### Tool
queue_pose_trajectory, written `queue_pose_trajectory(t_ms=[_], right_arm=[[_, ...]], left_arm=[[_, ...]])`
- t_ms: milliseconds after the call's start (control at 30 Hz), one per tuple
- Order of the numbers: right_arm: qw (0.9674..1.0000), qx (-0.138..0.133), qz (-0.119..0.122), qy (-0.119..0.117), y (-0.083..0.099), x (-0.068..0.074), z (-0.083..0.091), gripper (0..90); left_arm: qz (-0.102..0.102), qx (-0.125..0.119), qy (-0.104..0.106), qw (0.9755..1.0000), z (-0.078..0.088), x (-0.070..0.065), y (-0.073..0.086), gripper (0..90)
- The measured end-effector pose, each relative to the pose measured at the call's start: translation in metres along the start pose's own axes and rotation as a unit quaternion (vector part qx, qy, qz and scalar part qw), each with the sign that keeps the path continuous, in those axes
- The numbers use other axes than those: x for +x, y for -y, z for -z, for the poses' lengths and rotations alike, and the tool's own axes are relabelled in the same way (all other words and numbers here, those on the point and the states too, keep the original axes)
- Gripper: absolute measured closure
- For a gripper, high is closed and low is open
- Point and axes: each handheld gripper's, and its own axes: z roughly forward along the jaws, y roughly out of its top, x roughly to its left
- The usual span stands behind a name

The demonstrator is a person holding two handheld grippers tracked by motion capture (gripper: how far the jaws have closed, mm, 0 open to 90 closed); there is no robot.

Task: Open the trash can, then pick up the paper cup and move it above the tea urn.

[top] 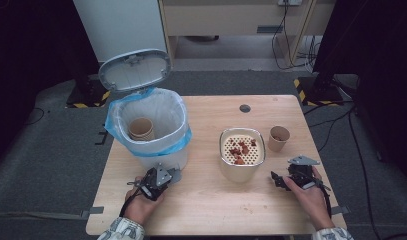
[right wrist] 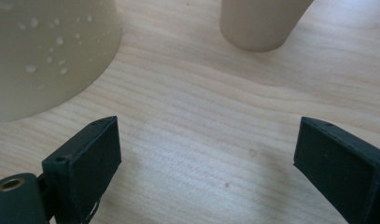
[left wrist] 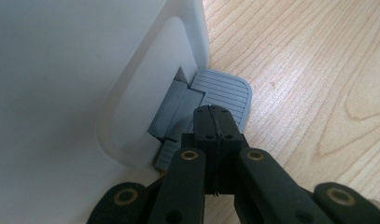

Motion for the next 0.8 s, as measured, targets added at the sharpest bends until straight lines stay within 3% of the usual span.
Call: queue_pose_trajectory(t_ms=[800], right_arm=[[0.9983, -0.034, -0.046, 0.014, -0.044, -0.02, 0.009, 5.2]], left_arm=[[0.0, 0.001, -0.001, 1.0, 0.0, 0.0, 0.0, 90.0]])
